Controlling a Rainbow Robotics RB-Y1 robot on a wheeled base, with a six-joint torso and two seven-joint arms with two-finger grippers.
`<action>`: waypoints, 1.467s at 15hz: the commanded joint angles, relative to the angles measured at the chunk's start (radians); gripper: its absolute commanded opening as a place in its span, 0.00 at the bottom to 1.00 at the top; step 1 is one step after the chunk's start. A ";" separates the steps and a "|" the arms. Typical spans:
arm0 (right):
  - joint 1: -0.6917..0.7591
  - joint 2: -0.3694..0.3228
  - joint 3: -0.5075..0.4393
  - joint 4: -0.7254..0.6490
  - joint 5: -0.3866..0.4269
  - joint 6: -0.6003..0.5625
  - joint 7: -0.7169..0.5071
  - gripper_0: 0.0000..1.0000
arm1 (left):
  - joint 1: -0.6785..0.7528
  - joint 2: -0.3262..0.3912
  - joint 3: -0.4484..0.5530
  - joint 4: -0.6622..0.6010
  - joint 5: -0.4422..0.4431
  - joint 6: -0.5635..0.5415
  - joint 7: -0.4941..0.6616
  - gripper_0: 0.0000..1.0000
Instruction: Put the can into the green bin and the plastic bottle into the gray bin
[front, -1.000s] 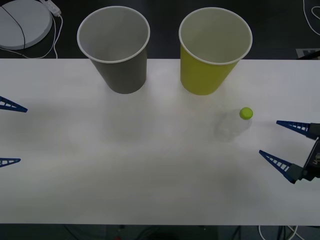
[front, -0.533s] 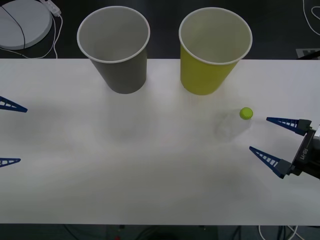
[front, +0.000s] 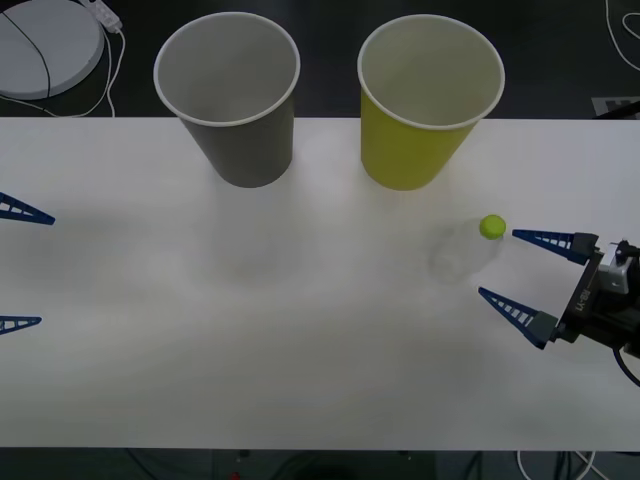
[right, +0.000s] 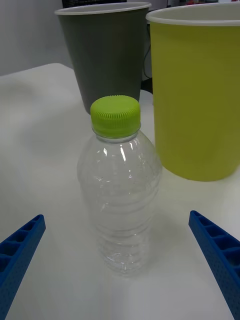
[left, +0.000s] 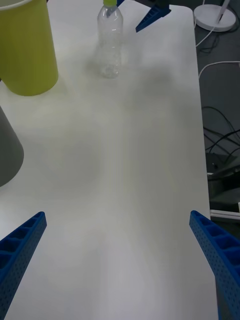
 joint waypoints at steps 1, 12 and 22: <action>-0.021 0.010 0.020 -0.001 0.003 0.016 -0.005 1.00 | 0.000 0.000 0.000 0.000 0.000 0.000 0.000 1.00; -0.118 0.037 0.100 0.000 0.004 0.107 -0.016 1.00 | 0.000 0.000 0.000 0.000 0.000 0.000 0.000 1.00; -0.166 0.044 0.148 0.000 0.007 0.140 -0.028 1.00 | 0.000 0.000 0.000 0.000 0.000 0.000 0.000 1.00</action>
